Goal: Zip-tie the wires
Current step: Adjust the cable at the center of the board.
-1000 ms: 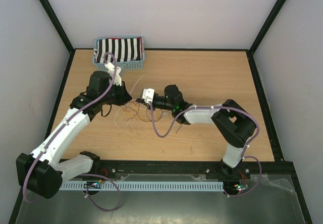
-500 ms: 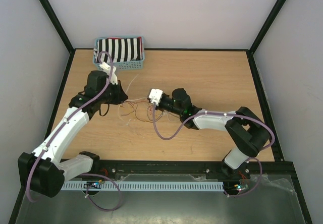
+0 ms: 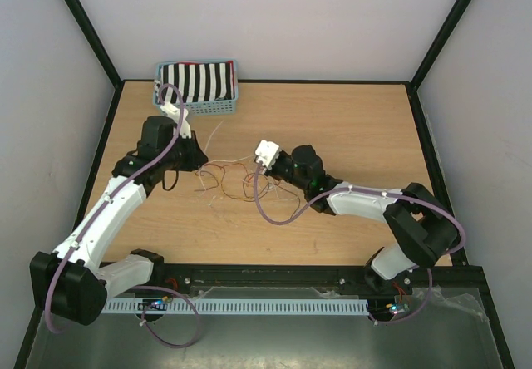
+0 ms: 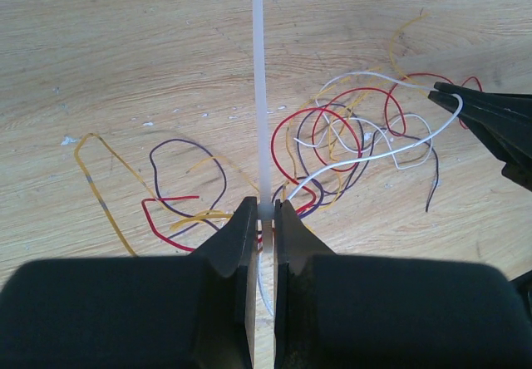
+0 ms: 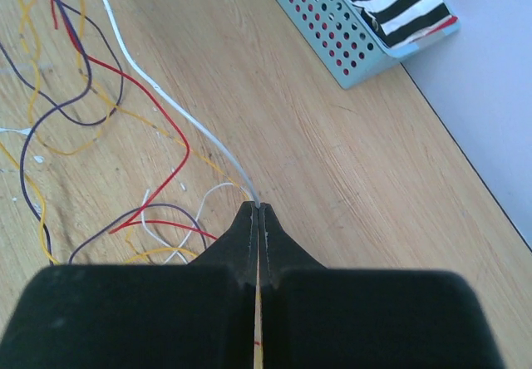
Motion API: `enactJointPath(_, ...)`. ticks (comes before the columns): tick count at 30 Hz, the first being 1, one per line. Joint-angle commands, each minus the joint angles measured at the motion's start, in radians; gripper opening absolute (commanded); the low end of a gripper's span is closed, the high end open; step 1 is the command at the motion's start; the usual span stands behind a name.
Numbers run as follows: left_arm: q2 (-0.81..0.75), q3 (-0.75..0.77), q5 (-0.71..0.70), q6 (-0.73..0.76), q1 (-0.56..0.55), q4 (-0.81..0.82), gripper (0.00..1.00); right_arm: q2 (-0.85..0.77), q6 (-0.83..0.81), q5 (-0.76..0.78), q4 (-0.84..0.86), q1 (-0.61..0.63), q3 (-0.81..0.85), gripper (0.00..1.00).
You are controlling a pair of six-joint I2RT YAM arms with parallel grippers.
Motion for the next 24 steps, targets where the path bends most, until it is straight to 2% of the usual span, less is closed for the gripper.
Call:
enactJointPath(1,-0.013,0.005,-0.013,-0.005,0.012,0.000,0.00,-0.033,0.017,0.057,-0.016,-0.013,-0.018,0.00)
enactJointPath(20,-0.036,0.013,-0.014,-0.001,0.028,-0.016,0.00,-0.066,0.058,0.120,-0.064,-0.089,-0.040,0.00)
enactJointPath(24,-0.038,0.013,-0.013,-0.003,0.028,-0.017,0.00,-0.069,0.063,0.082,-0.058,-0.090,-0.045,0.00)
